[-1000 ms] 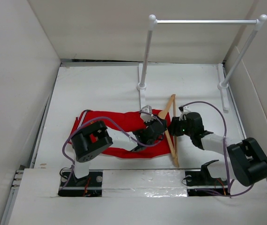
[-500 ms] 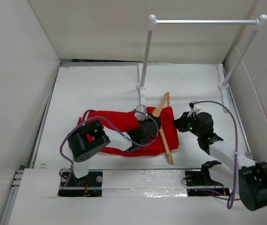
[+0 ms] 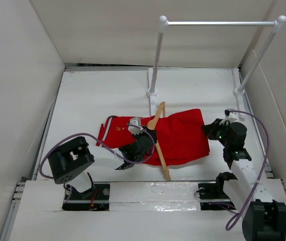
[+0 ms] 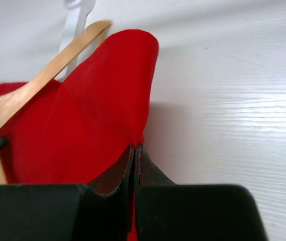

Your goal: Place the trousers on the hanger

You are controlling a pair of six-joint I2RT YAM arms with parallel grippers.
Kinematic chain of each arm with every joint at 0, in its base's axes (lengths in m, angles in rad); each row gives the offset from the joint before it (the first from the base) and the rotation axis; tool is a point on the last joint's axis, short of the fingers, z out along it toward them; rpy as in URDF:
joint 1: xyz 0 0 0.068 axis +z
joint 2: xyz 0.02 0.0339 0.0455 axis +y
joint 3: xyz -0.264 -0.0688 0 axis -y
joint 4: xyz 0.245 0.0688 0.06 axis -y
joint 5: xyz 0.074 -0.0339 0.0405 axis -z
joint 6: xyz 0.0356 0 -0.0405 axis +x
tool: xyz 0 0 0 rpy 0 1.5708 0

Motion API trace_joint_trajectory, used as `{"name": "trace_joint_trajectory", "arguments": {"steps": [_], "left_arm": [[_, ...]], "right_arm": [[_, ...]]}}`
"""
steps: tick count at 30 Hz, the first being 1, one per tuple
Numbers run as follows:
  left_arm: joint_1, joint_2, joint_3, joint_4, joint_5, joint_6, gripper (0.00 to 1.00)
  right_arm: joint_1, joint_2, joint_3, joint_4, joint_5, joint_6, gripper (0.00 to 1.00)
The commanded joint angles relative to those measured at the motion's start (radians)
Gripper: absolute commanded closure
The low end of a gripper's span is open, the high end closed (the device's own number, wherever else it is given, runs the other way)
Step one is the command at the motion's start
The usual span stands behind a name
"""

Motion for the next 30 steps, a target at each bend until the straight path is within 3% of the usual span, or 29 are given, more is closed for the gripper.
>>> {"name": "trace_joint_trajectory", "arguments": {"steps": [1,5,19,27,28,30], "left_arm": [[0.005,-0.080,-0.066,-0.188,-0.068,0.104,1.00],[-0.004,-0.148,-0.057,-0.323,-0.091,0.145,1.00],[-0.014,-0.217,0.057,-0.340,-0.130,0.374,1.00],[-0.040,-0.217,0.104,-0.360,-0.112,0.353,1.00],[-0.040,-0.223,0.107,-0.366,-0.098,0.345,1.00],[-0.040,-0.254,0.118,-0.377,-0.086,0.325,1.00]], "right_arm": [[-0.082,-0.018,-0.001,0.073,0.020,0.011,1.00],[-0.132,0.010,0.001,0.112,0.001,0.037,1.00],[-0.142,0.074,-0.021,0.153,0.018,0.036,1.00],[-0.142,0.101,-0.041,0.176,0.017,0.048,1.00],[-0.142,0.101,-0.039,0.173,0.012,0.046,0.98],[-0.142,0.088,-0.032,0.167,0.006,0.043,0.81]]}}
